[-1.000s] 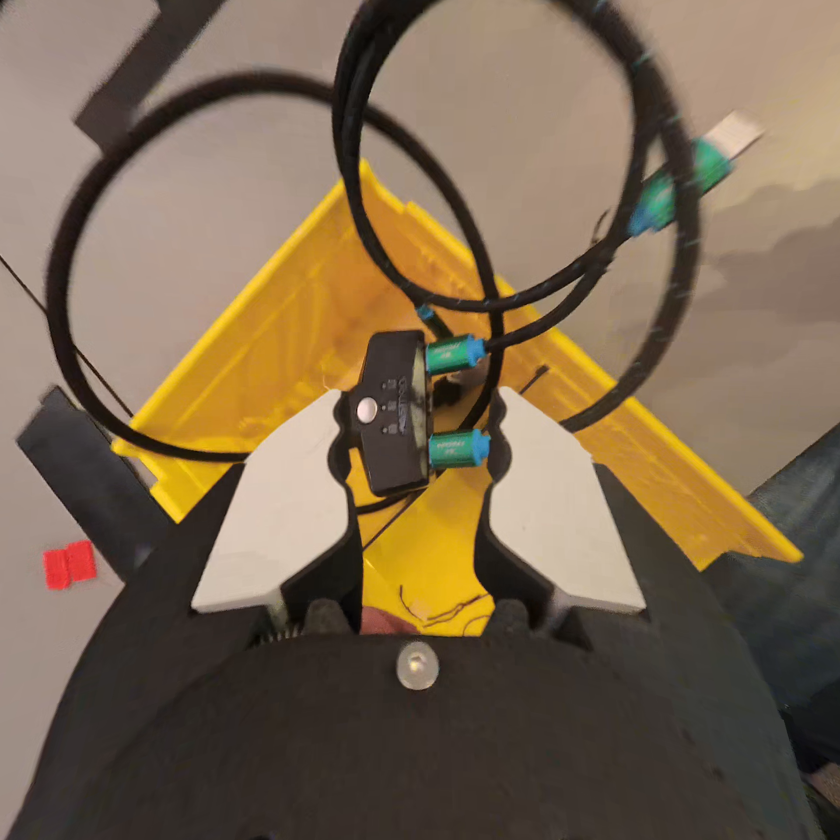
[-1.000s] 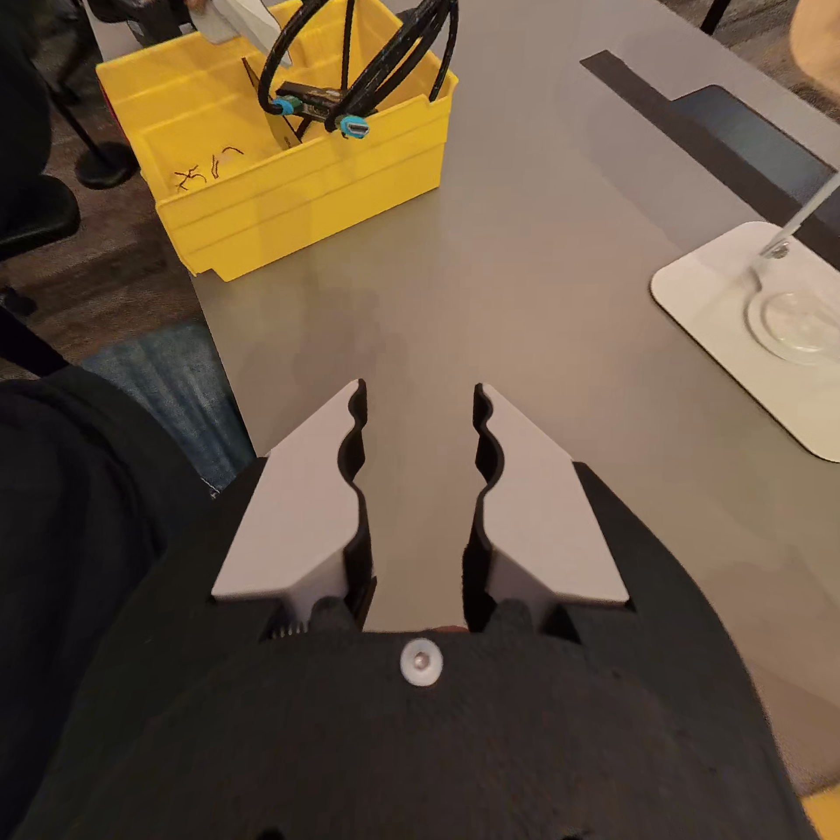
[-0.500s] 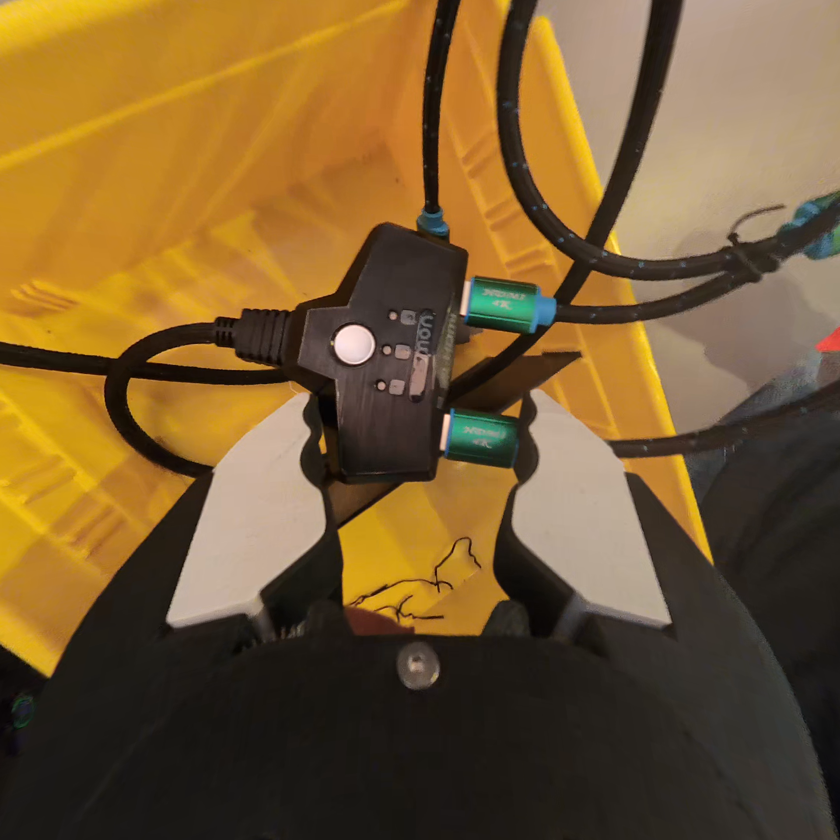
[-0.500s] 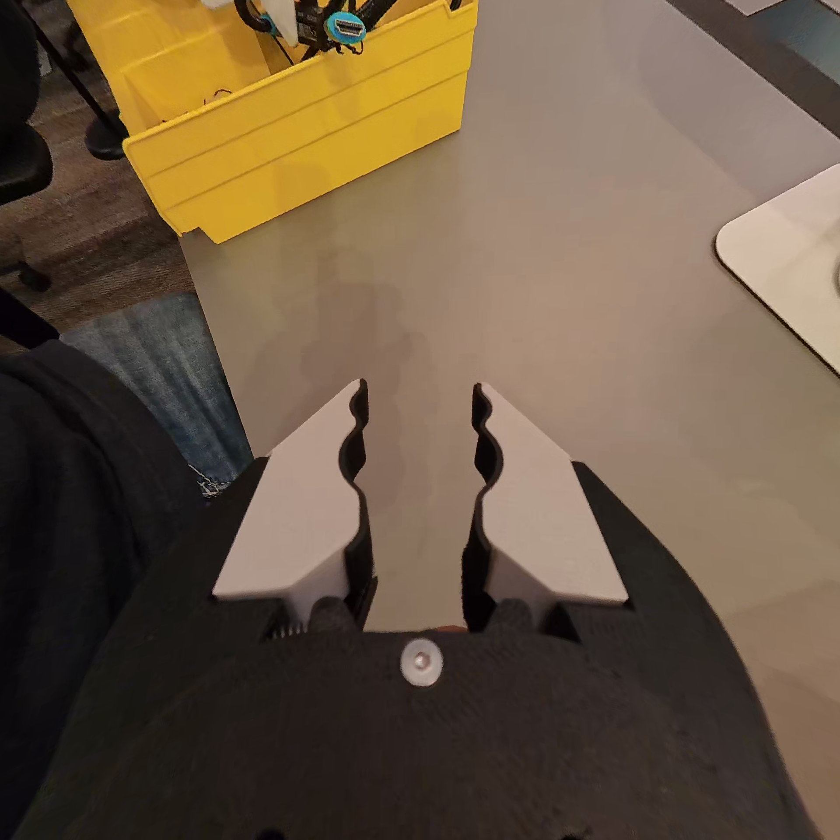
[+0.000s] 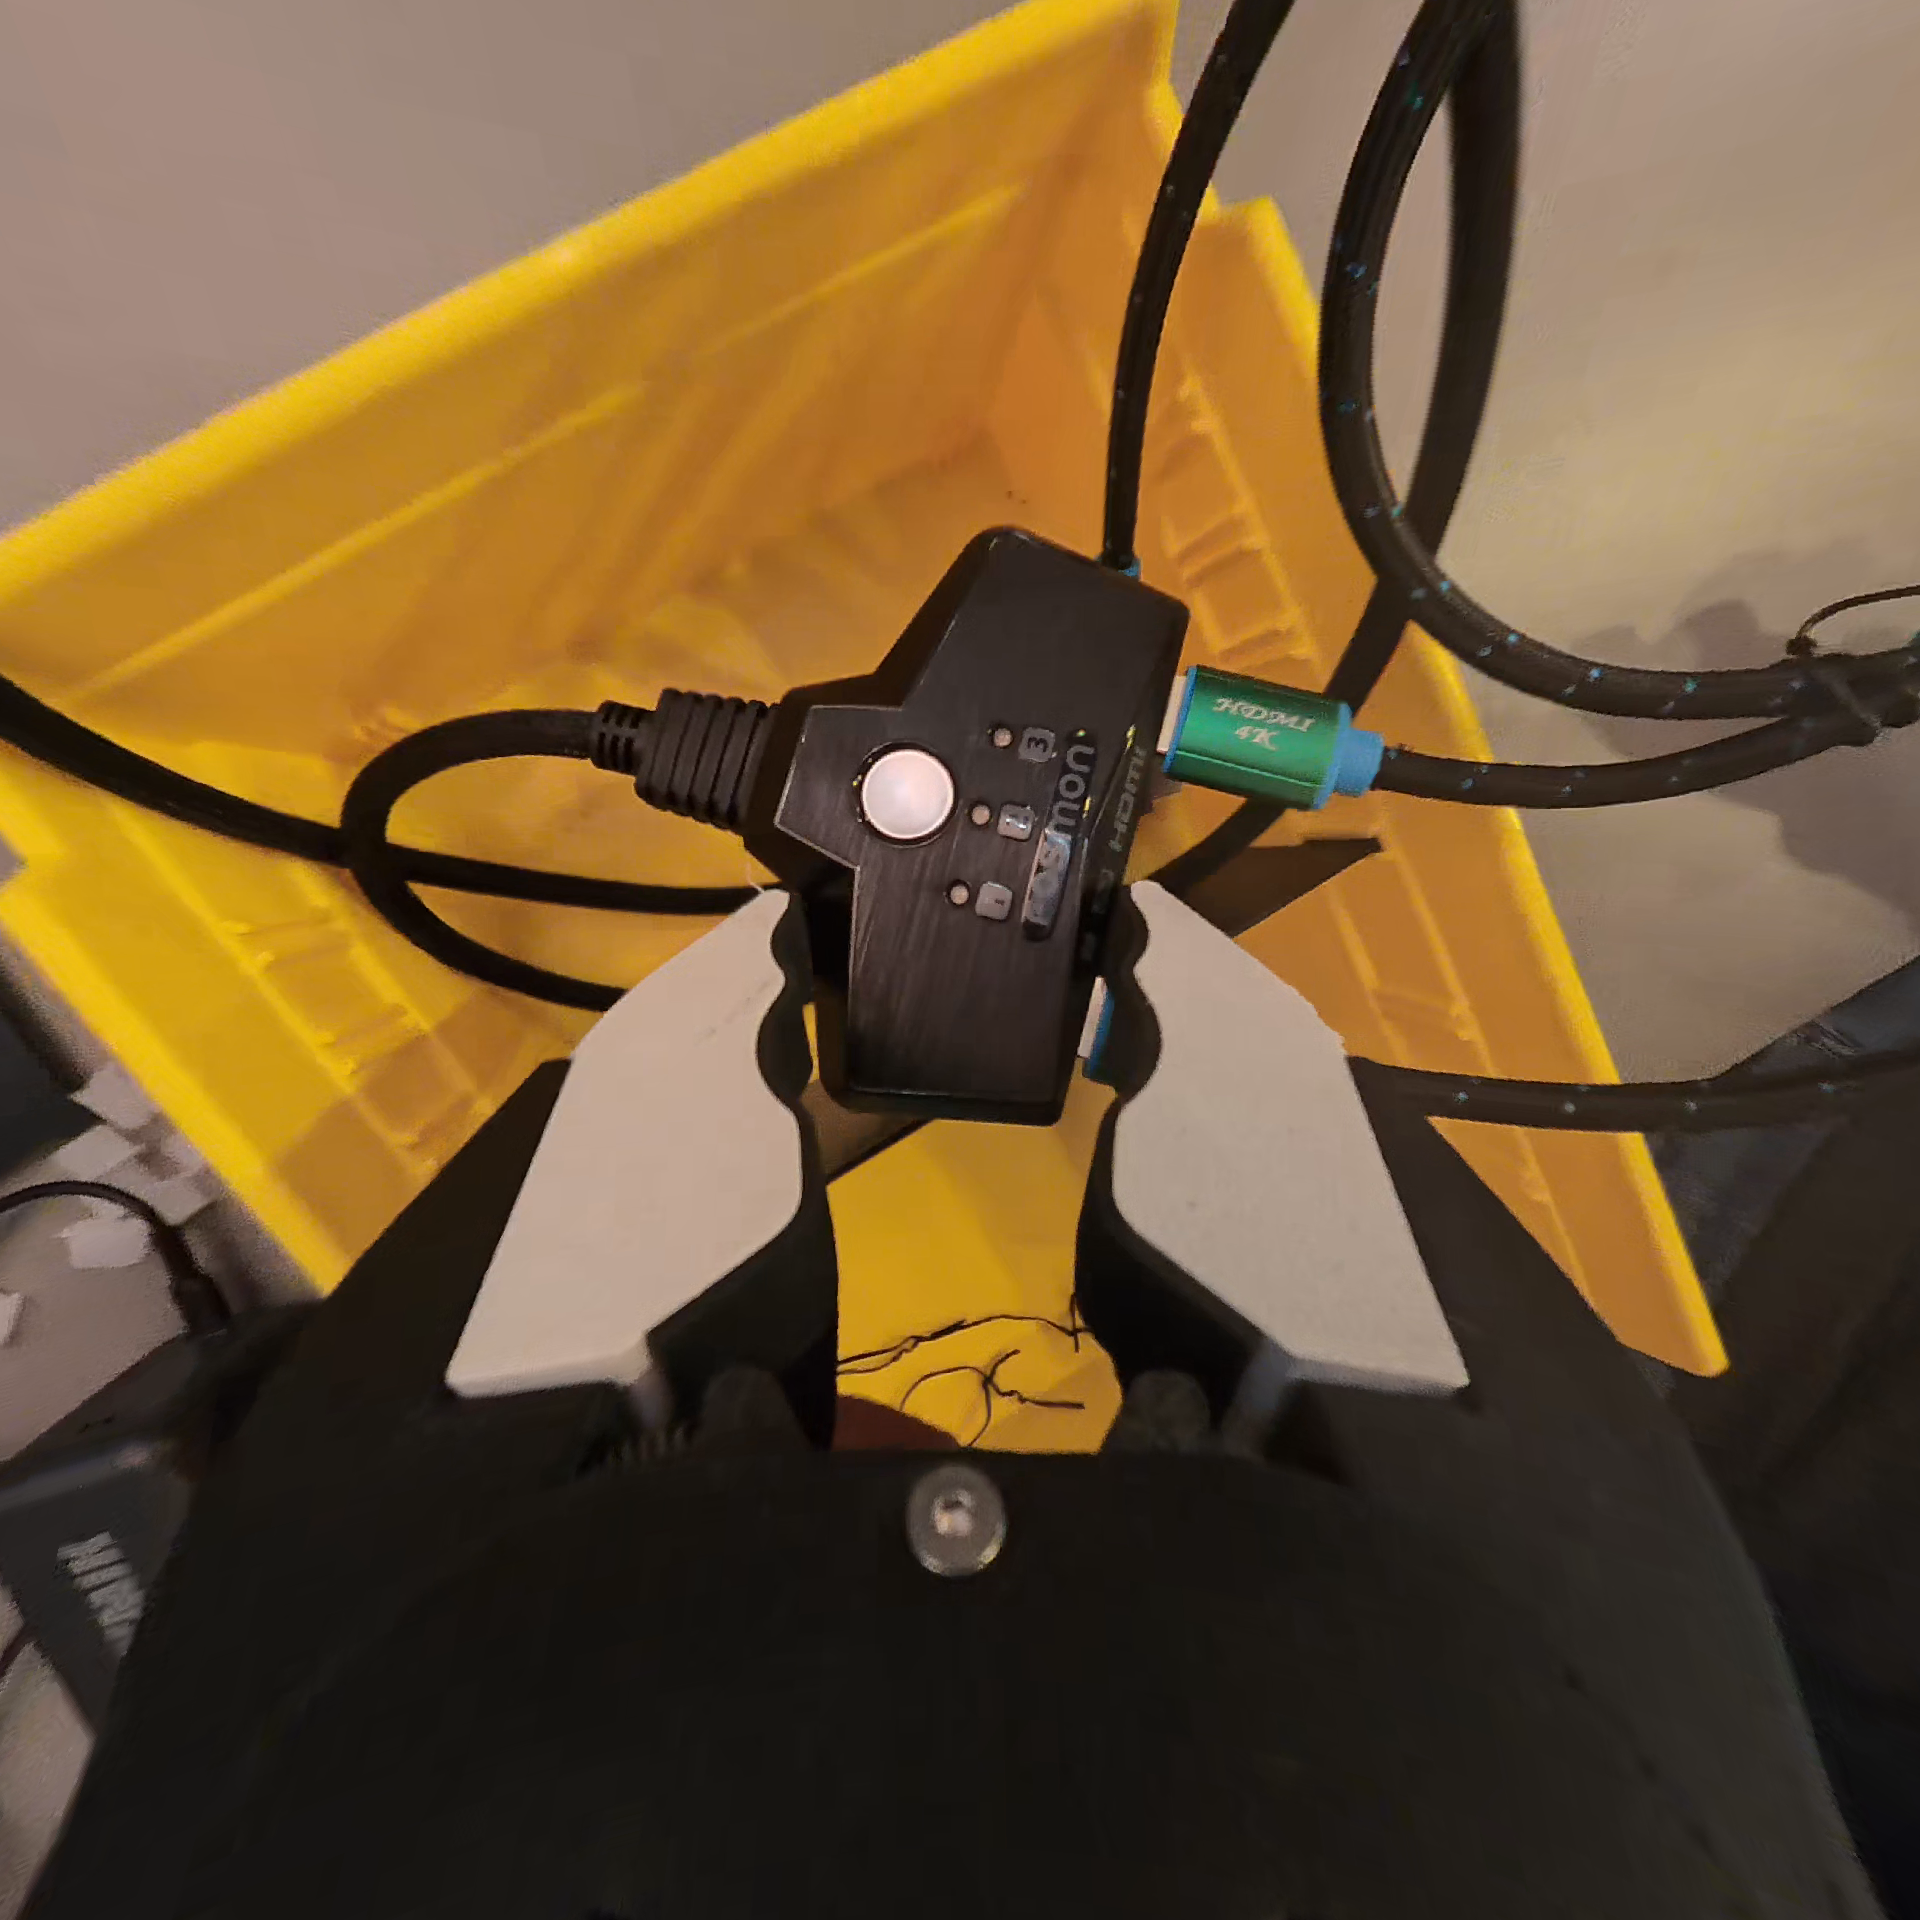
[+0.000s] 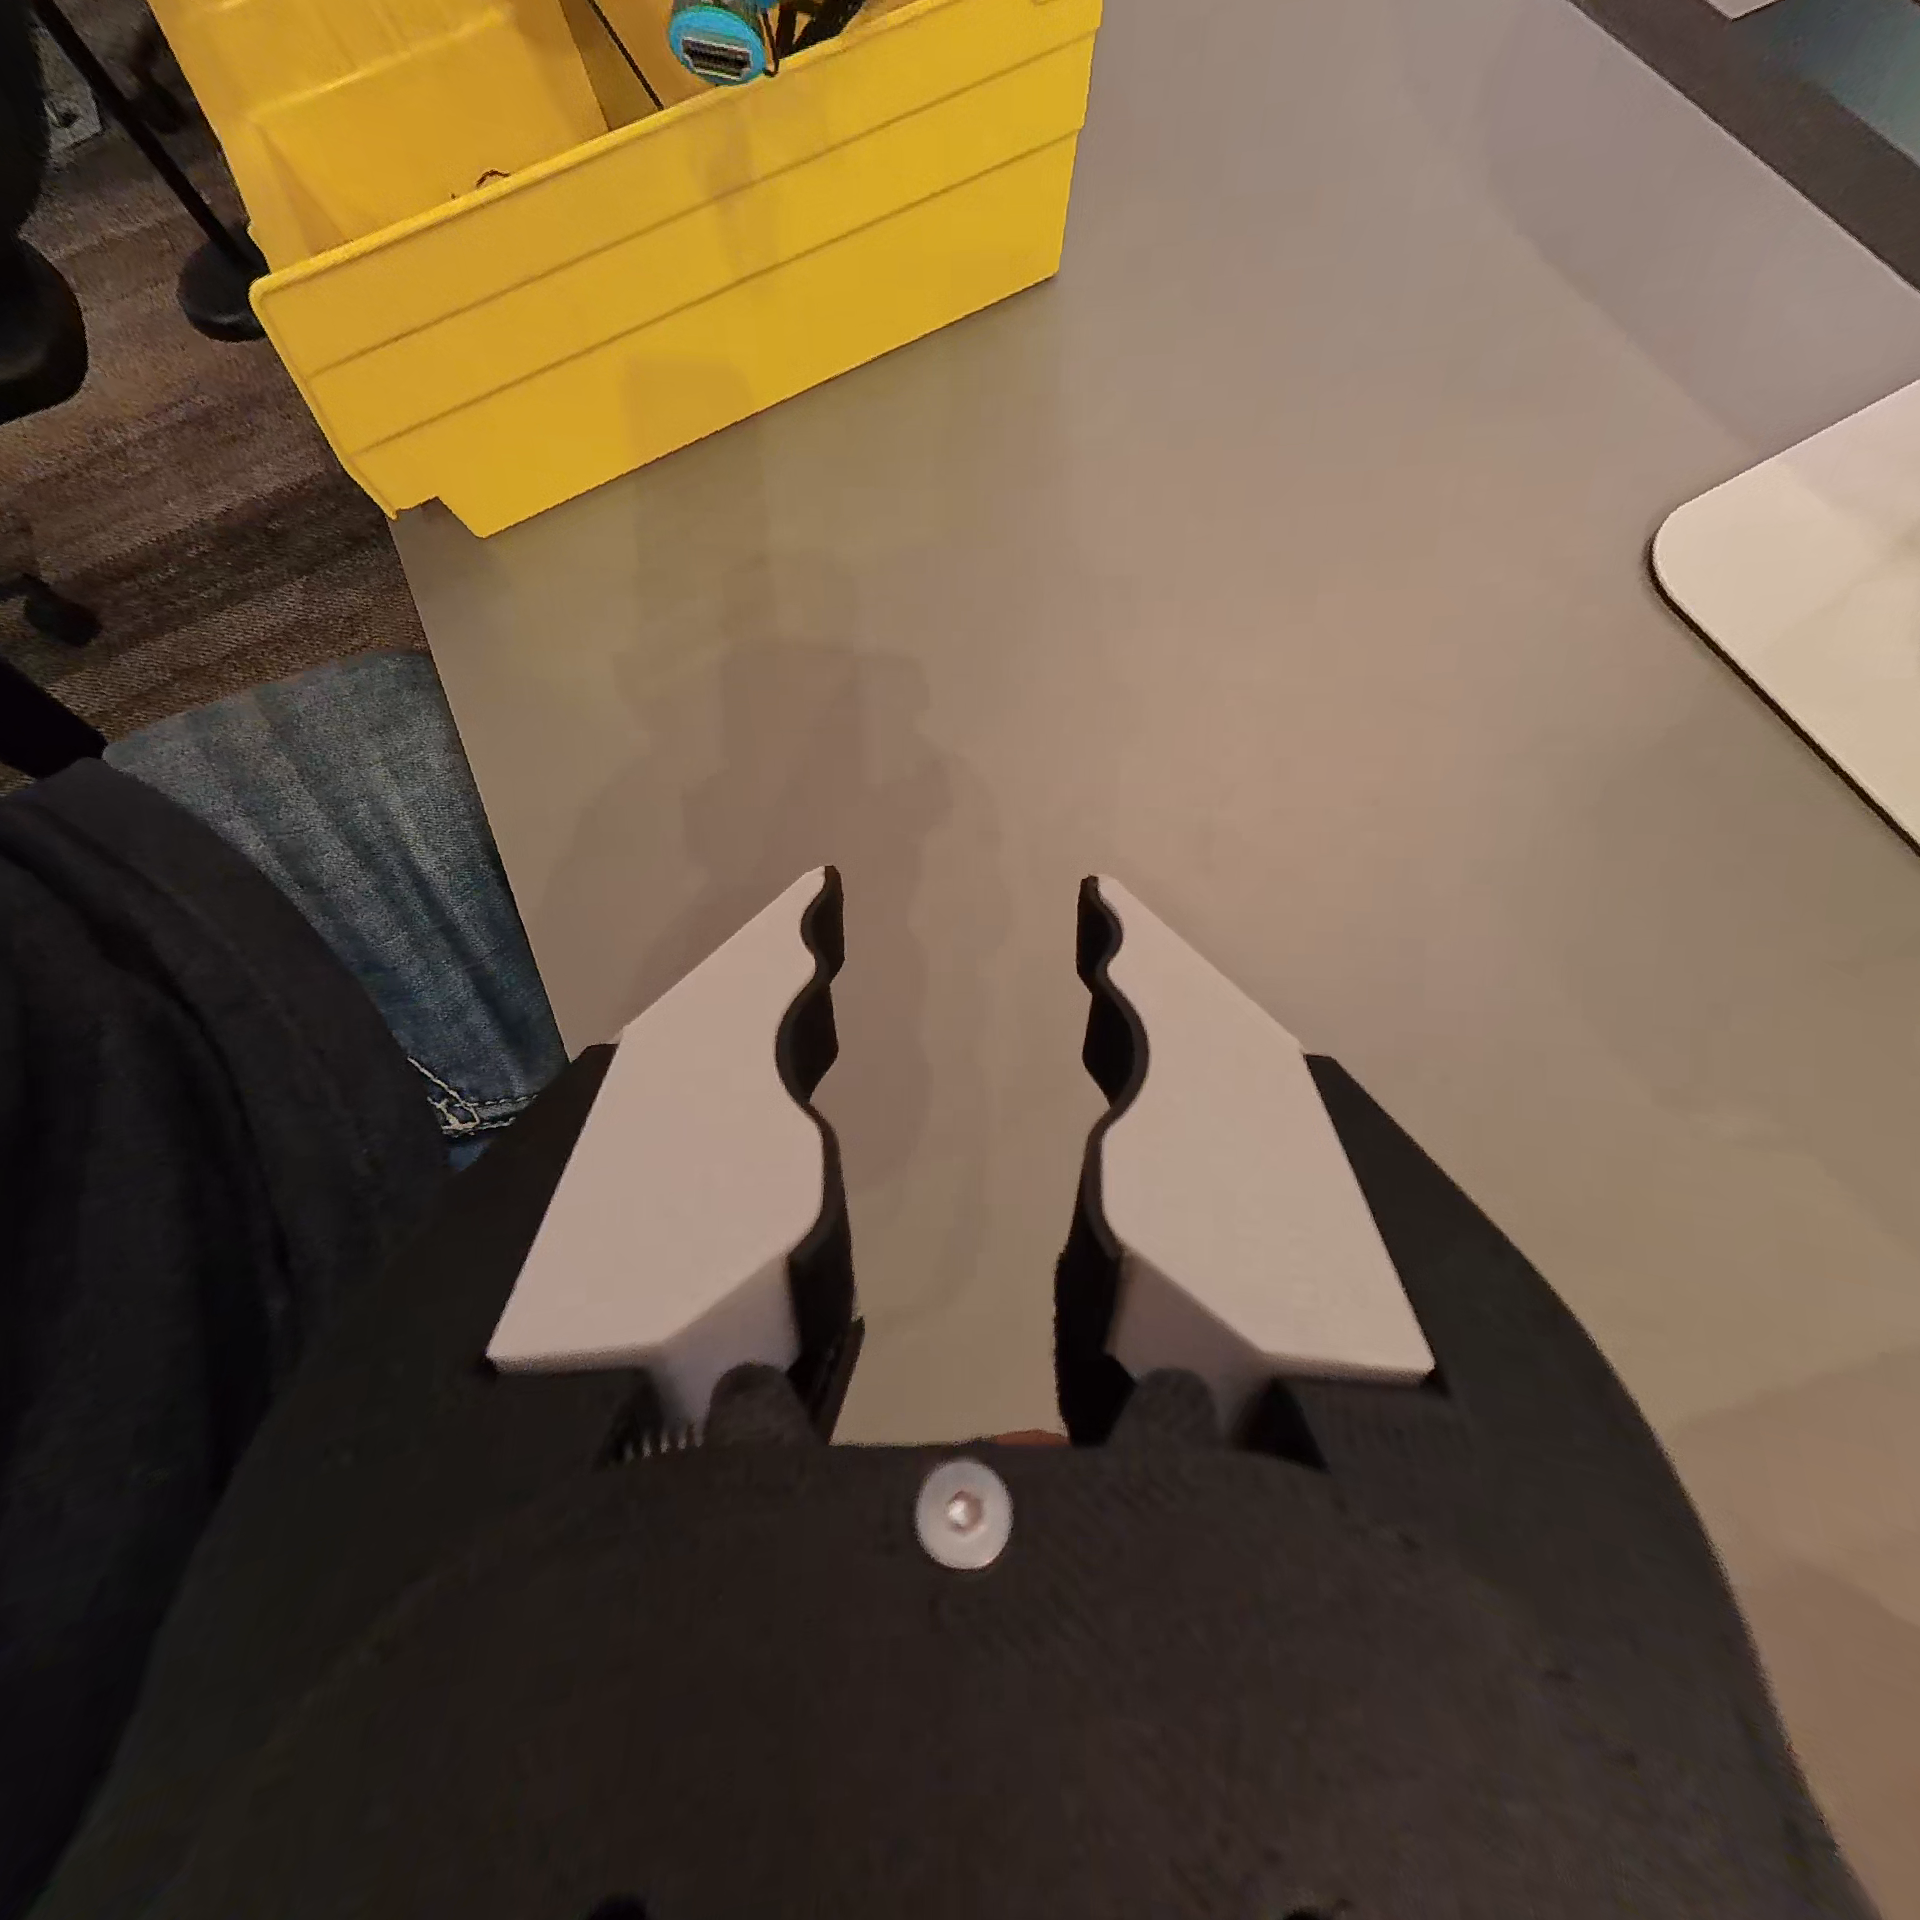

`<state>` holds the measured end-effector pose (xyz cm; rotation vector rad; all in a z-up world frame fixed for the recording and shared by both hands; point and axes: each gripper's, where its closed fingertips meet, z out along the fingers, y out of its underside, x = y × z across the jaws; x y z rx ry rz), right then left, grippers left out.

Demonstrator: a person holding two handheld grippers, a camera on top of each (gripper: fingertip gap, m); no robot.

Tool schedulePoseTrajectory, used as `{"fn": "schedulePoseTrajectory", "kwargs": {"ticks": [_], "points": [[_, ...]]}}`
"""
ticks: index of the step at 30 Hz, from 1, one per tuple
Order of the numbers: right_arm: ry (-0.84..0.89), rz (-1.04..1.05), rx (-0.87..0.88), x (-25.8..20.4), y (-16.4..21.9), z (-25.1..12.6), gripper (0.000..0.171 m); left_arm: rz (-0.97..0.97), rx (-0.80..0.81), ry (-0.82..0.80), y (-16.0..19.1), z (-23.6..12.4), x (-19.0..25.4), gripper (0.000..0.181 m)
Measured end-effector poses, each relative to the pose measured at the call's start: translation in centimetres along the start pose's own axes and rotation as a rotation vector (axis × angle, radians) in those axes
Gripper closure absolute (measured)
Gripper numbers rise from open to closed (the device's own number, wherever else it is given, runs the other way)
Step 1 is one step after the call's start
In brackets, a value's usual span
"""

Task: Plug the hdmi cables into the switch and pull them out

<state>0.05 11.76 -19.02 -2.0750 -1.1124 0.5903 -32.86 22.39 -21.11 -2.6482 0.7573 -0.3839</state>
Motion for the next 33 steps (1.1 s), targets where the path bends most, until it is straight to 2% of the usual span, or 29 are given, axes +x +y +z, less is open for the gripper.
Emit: {"fn": "schedulePoseTrajectory", "kwargs": {"ticks": [7,13,25,33], "points": [[0.010,-0.003,0.015,0.2,-0.1,-0.2,0.128,0.143,0.044,-0.189,-1.9,-3.7,0.6,0.127],[0.018,-0.010,0.026,0.2,-0.3,-0.2,0.127,0.190,0.142,-0.272,-3.8,-6.9,1.7,0.127],[0.034,-0.016,0.063,0.1,-1.1,-0.4,0.127,0.165,0.484,-0.321,-8.2,-12.6,3.3,0.127],[0.015,-0.012,0.066,-1.0,-1.0,-0.4,0.127,0.194,0.633,-0.334,-10.7,-16.8,5.7,0.127]]}}
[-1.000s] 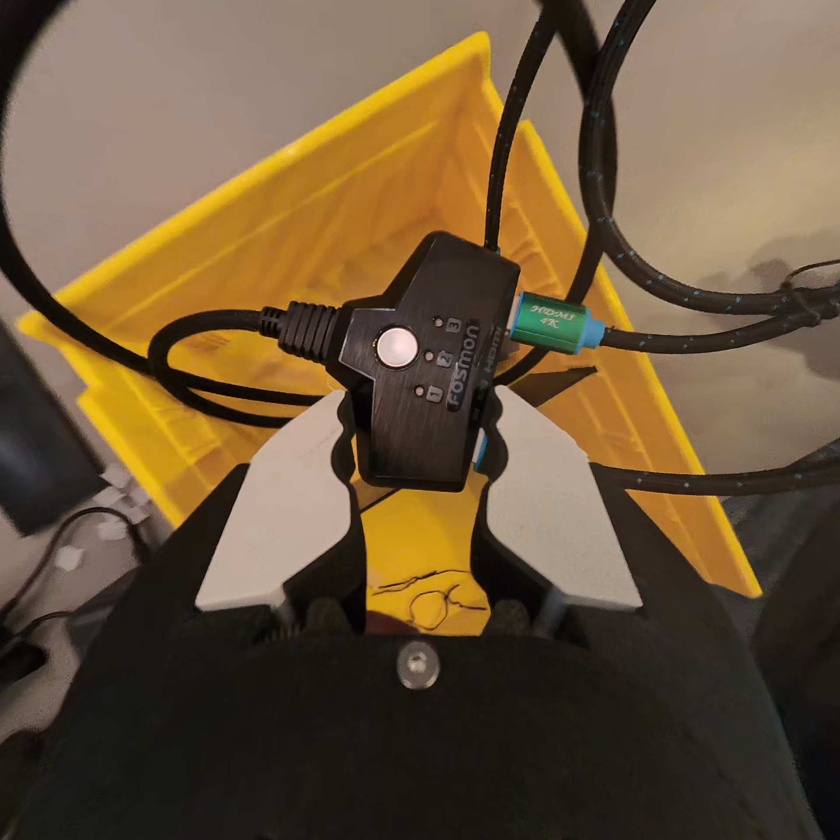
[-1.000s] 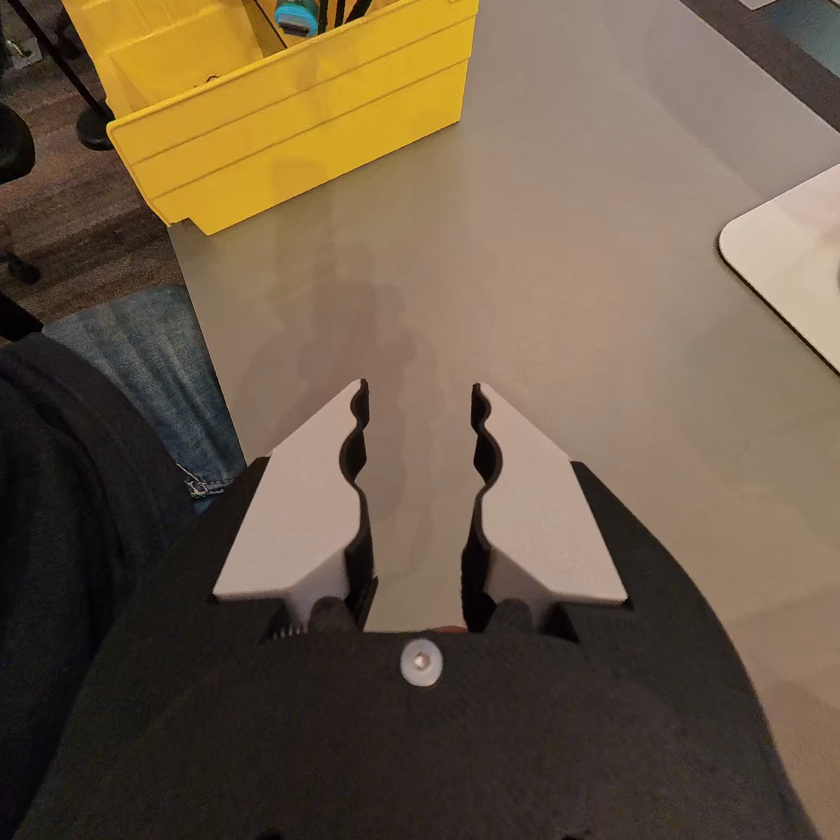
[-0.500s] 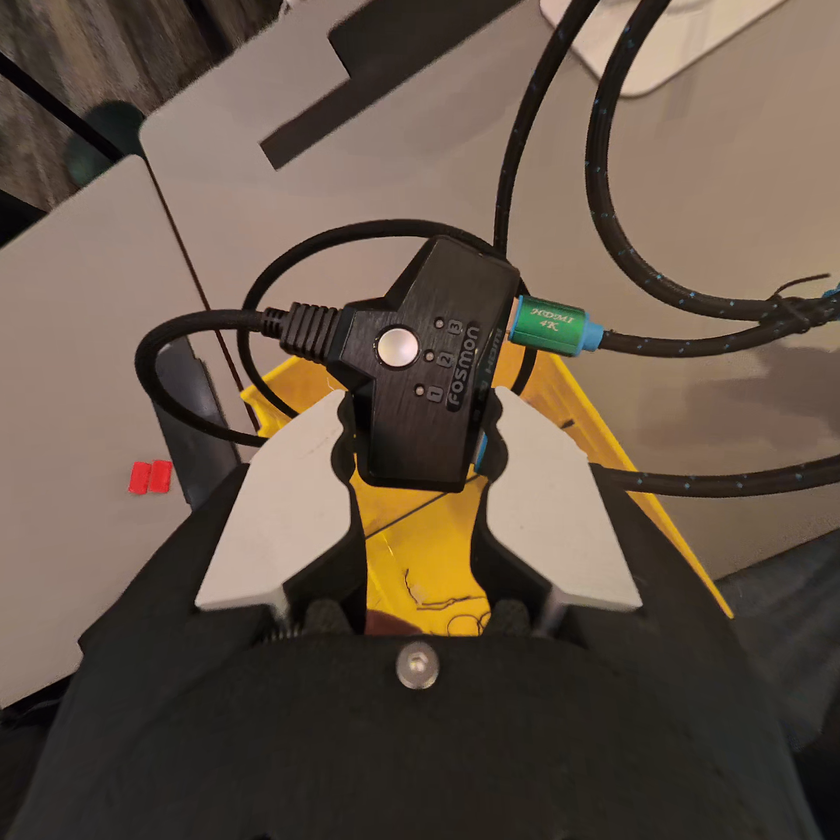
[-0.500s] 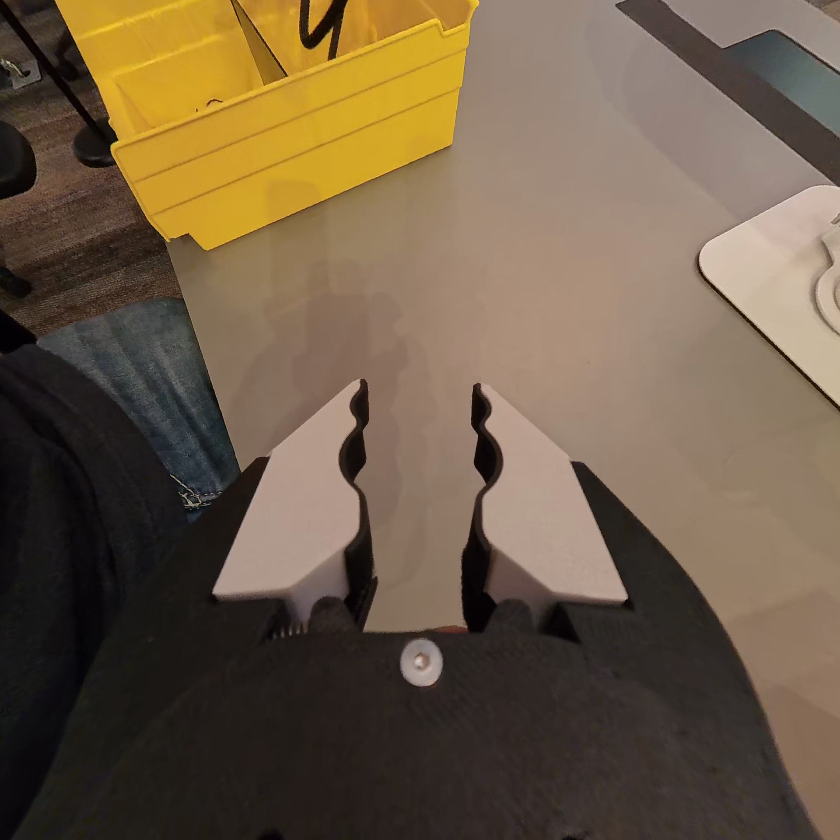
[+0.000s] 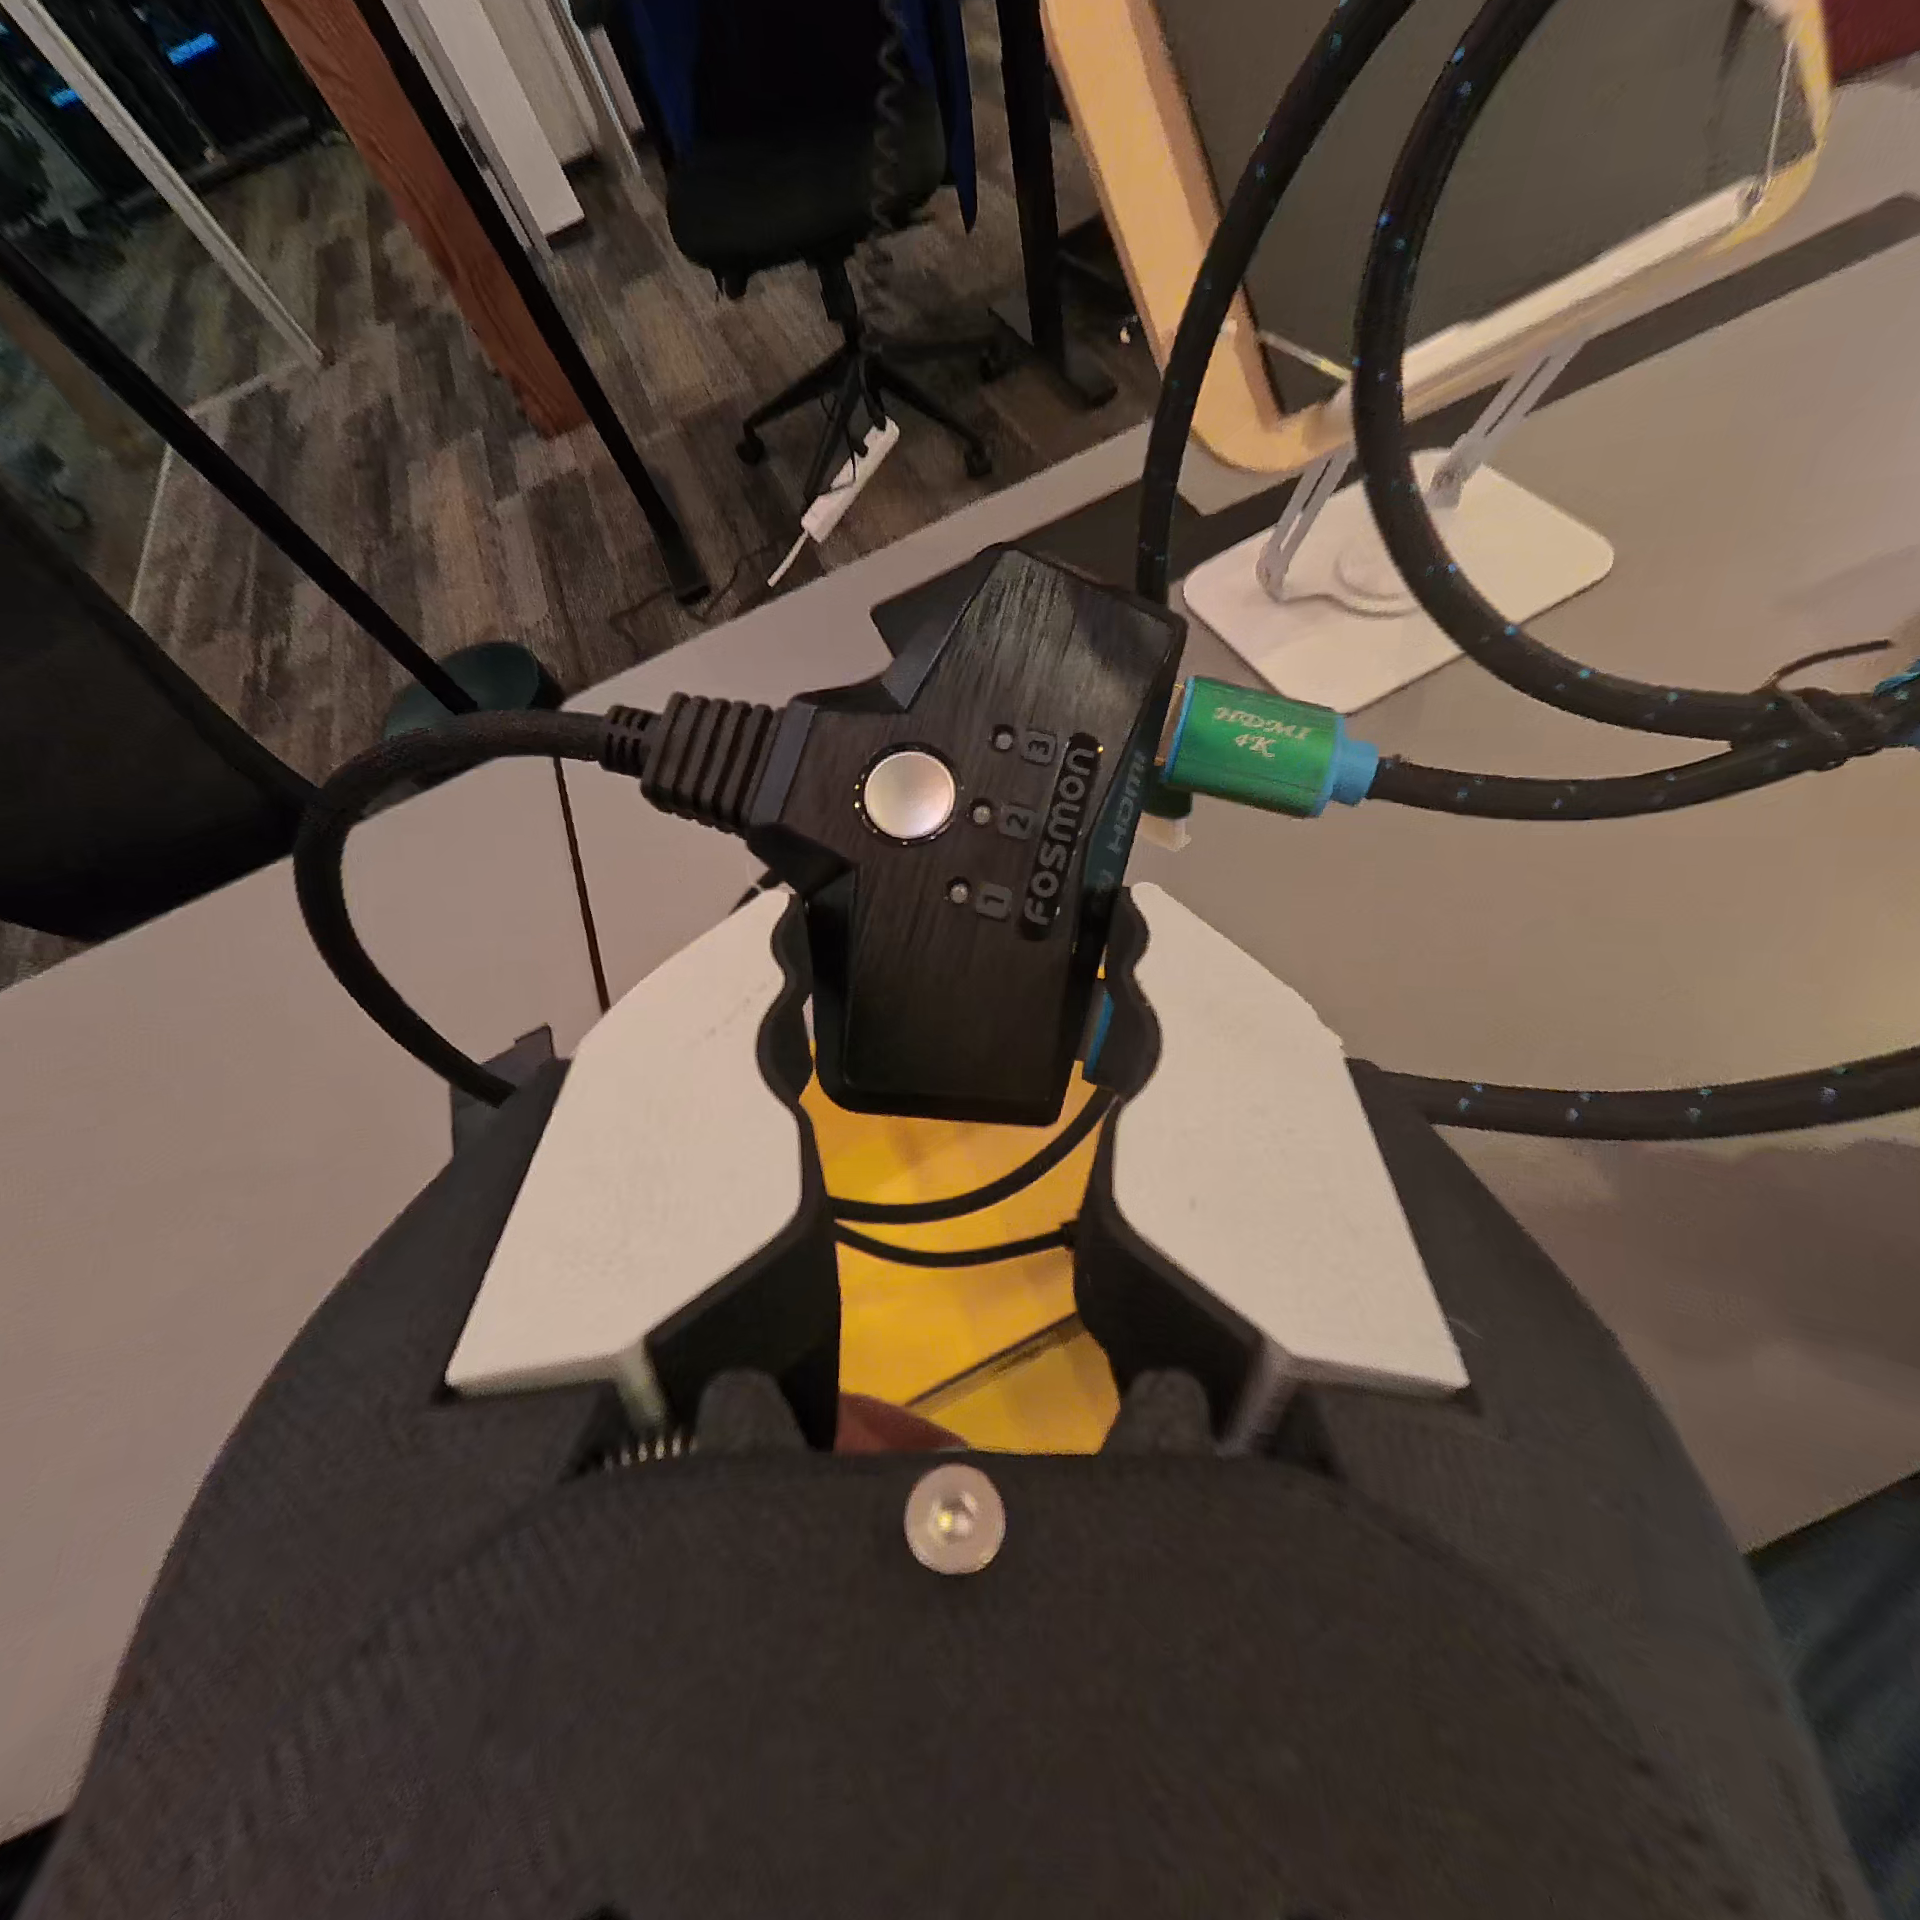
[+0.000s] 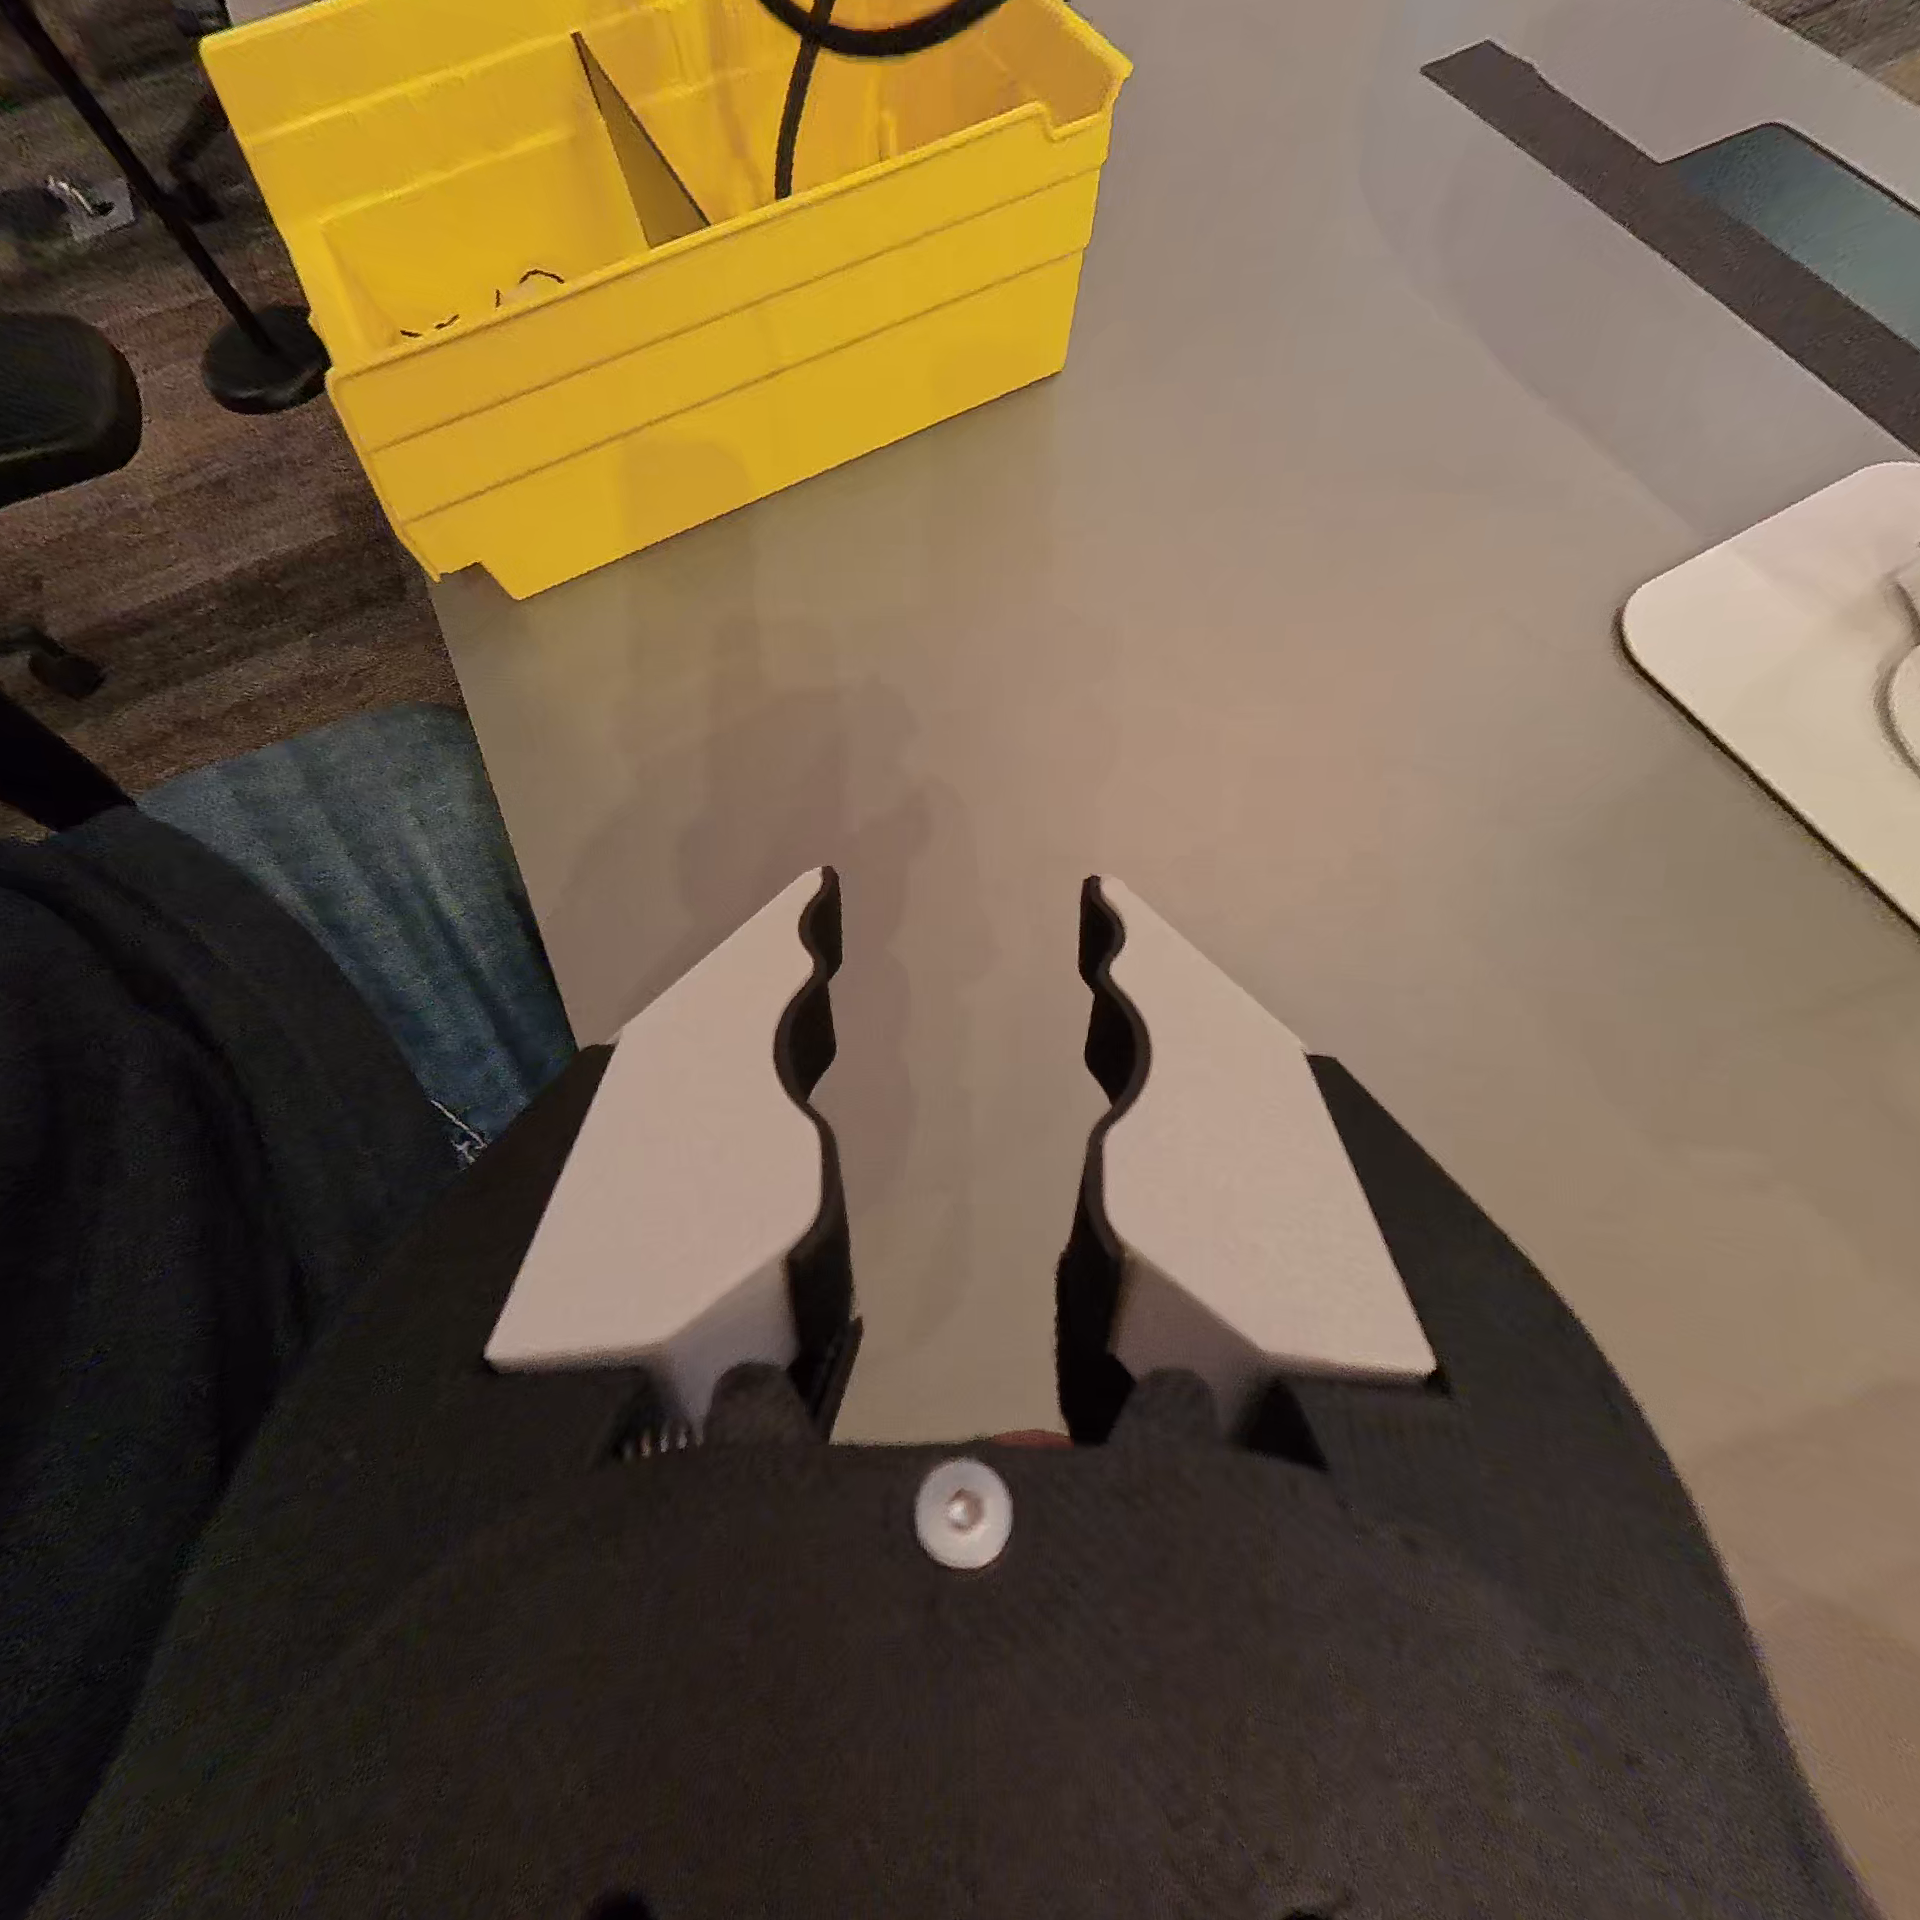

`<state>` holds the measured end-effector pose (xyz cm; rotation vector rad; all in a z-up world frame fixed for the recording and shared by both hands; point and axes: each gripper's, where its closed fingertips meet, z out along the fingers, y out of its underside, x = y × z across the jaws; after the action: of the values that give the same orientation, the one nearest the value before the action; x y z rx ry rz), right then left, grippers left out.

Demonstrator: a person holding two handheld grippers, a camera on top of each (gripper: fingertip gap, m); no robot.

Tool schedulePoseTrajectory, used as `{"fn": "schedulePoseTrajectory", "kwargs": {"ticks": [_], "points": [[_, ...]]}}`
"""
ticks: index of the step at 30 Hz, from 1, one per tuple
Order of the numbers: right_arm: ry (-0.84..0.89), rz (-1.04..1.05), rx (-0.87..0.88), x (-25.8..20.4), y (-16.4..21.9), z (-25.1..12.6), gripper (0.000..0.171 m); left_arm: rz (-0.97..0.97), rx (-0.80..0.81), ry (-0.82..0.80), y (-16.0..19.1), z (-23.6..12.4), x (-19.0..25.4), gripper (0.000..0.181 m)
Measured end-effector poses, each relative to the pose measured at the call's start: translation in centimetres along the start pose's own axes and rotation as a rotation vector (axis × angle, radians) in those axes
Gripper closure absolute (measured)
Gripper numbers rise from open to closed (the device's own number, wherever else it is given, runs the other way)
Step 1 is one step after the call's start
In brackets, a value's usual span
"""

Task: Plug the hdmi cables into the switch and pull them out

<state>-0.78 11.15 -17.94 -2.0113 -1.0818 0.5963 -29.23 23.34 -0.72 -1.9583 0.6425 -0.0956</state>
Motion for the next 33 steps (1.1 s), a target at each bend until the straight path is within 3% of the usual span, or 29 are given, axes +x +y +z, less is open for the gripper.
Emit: {"fn": "schedulePoseTrajectory", "kwargs": {"ticks": [9,24,33], "points": [[-0.016,0.005,-0.005,-1.1,0.7,-0.1,0.127,0.083,0.097,-0.044,-6.7,-1.4,0.5,0.127],[-0.027,0.010,0.006,-1.1,0.9,-0.3,0.126,0.246,0.280,-0.168,-26.3,-7.1,-0.8,0.128],[-0.032,0.011,0.018,-1.1,0.8,-0.4,0.126,0.321,0.370,-0.055,-31.4,-7.9,6.2,0.127]]}}
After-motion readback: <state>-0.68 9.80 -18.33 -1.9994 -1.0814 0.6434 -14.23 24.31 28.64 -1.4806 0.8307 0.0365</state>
